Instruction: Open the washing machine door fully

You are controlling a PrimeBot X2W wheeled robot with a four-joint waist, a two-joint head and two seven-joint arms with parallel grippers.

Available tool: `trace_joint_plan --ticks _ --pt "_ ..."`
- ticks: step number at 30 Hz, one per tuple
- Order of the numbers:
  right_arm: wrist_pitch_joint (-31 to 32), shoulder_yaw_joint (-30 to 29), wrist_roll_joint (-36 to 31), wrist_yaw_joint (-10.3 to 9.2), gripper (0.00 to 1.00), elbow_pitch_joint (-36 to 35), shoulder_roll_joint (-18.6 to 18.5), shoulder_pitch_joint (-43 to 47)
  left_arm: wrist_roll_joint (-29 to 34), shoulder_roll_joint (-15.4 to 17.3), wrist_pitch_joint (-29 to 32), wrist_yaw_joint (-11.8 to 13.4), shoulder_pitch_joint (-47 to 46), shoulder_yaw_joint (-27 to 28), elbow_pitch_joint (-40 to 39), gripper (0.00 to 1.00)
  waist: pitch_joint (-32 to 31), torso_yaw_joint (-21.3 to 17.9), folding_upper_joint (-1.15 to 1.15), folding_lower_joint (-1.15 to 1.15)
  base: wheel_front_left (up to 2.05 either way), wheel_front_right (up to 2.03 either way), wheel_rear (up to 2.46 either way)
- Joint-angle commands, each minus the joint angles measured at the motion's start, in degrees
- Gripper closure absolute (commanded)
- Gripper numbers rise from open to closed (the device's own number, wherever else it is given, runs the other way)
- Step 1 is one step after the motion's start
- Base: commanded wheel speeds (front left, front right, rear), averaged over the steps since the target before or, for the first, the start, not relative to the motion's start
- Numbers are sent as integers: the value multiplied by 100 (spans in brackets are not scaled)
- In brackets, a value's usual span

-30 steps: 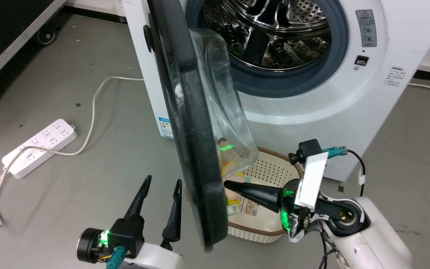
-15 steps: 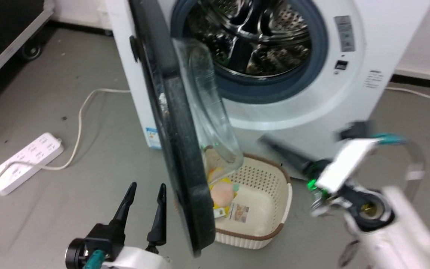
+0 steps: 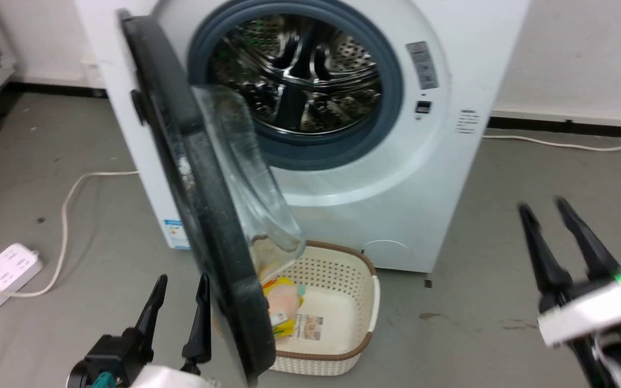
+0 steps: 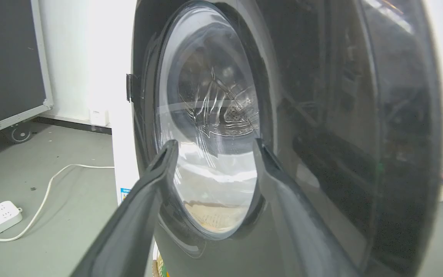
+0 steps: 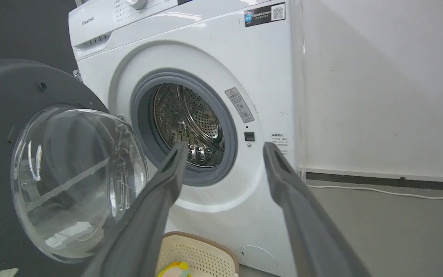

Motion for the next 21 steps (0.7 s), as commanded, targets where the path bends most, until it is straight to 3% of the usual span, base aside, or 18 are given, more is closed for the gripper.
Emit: trace_joint_plan --ticks 1,10,15,21 --pt "-183 -185 -395 6 0 -119 130 319 -1 8 -32 -48 144 31 -9 0 -34 -136 0 0 0 0 0" --pt "-583 -1015 -2481 6 0 -831 1145 1671 110 43 -32 -139 356 160 -67 0 -35 -376 0 0 0 0 0" --pt "-598 -1075 -2774 6 0 -944 1468 1979 170 42 -32 -154 378 156 -49 0 -23 -390 0 0 0 0 0" --pt "-599 -1054 -2799 6 0 -919 1587 2038 204 35 -32 -162 357 118 13 0 -10 -341 0 0 0 0 0"
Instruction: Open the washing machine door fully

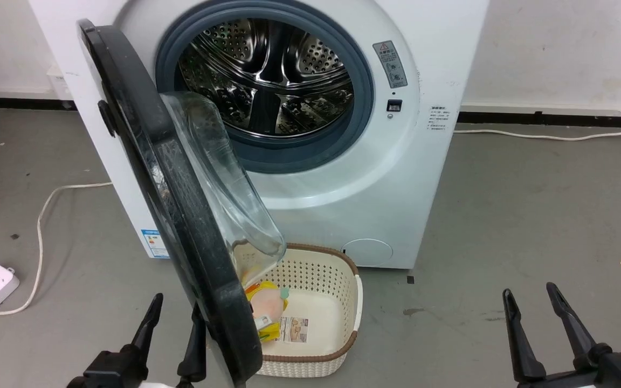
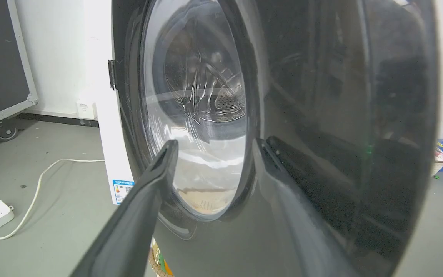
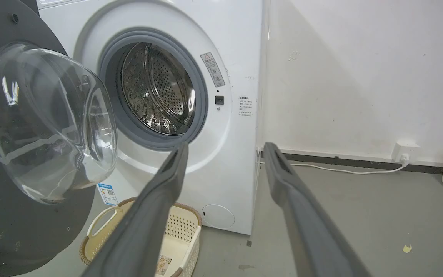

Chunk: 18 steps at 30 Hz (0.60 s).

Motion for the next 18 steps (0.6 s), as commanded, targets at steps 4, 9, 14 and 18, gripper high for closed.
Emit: trace_joint_plan --ticks 4,9,14,18 --pt "-25 13 -12 5 0 -2 50 62 55 11 -32 -24 26 -15 48 0 8 37 0 0 0 0 0" --pt "-25 10 34 5 0 9 73 25 52 6 -32 -26 -1 -1 17 100 8 73 0 0 0 0 0" --pt "-25 -110 304 5 0 58 90 -28 -117 -8 -32 110 -244 473 -879 100 -2 102 0 0 0 0 0" --pt "-26 -126 310 5 0 130 93 -58 -210 -10 -32 347 -487 811 -1716 100 3 85 0 0 0 0 0"
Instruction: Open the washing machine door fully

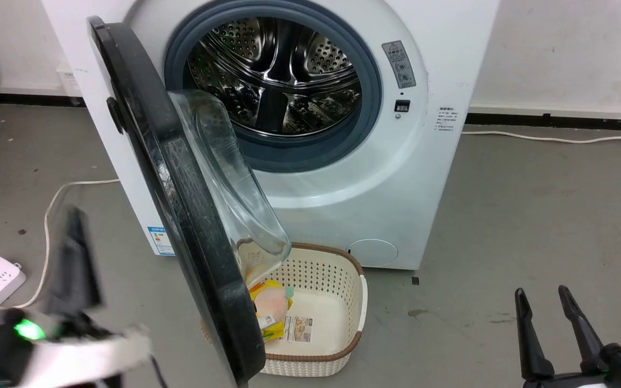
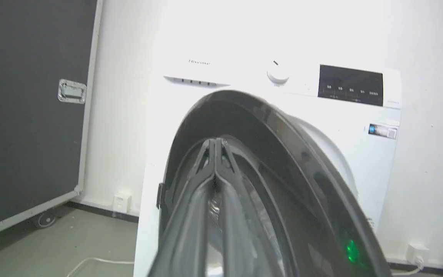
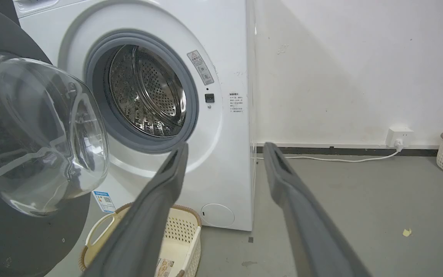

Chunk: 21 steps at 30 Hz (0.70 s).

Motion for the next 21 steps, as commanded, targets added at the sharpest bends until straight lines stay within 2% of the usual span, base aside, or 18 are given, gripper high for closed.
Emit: trace_joint_plan --ticks 1,5,9,16,21 --pt "-25 -2 34 6 0 33 32 -49 53 9 -30 33 -148 86 -196 100 2 -7 0 0 0 0 0" --pt "-25 -17 59 6 0 79 32 -98 150 8 -30 57 -574 319 -1008 100 6 -15 0 0 0 0 0" --pt "-25 -30 94 6 0 101 33 -104 334 8 -30 -24 -993 140 -1520 100 13 0 0 0 0 0 0" --pt "-25 48 143 6 0 161 33 -142 711 8 -13 -137 -1022 -816 -1535 100 32 -84 0 0 0 0 0" --pt "-25 25 126 6 0 211 33 -127 691 8 430 -224 -618 -1778 -1081 100 69 -98 0 0 0 0 0"
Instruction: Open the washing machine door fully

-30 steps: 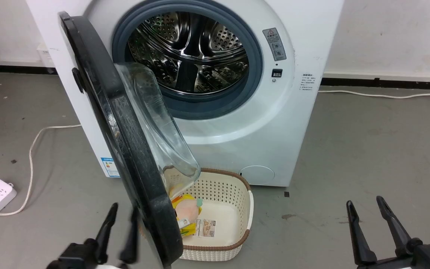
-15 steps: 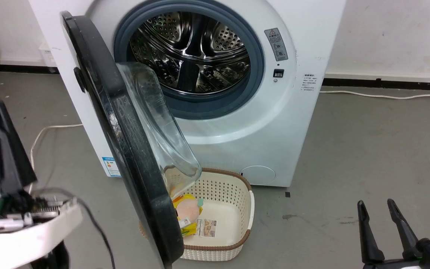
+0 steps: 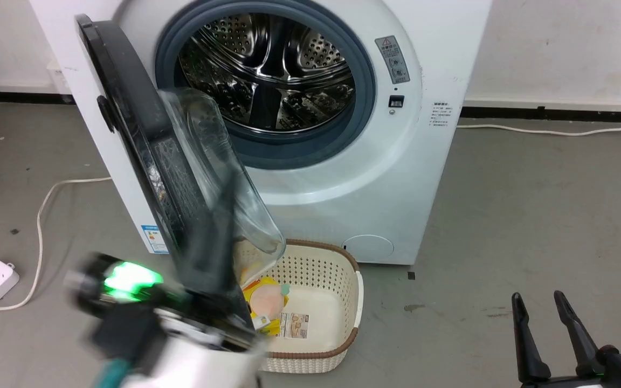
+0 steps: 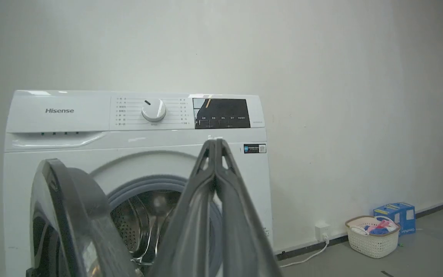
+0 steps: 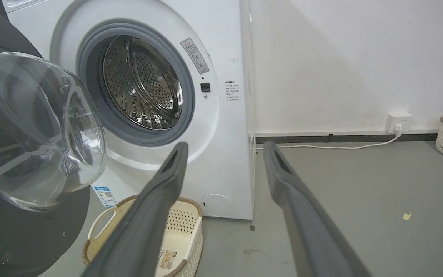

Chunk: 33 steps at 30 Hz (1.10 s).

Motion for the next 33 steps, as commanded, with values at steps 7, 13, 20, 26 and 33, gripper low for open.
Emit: trace_joint_plan --ticks 7,13,20,26,33 --pt "-25 -8 4 6 0 94 27 -121 -257 10 696 -70 589 -829 994 100 42 26 0 0 0 0 0" --pt "-25 25 7 6 0 126 27 -147 -294 37 1144 2 827 -993 1841 100 74 54 0 0 0 0 0" --pt "-25 33 20 6 0 164 27 -141 -297 35 976 179 790 -932 2434 100 109 229 0 0 0 0 0" --pt "-25 40 44 6 0 197 27 -109 -324 47 880 241 741 -921 2648 100 87 569 0 0 0 0 0" --pt "-25 112 105 6 0 229 27 -78 -373 88 862 307 743 -900 2687 100 35 1261 0 0 0 0 0"
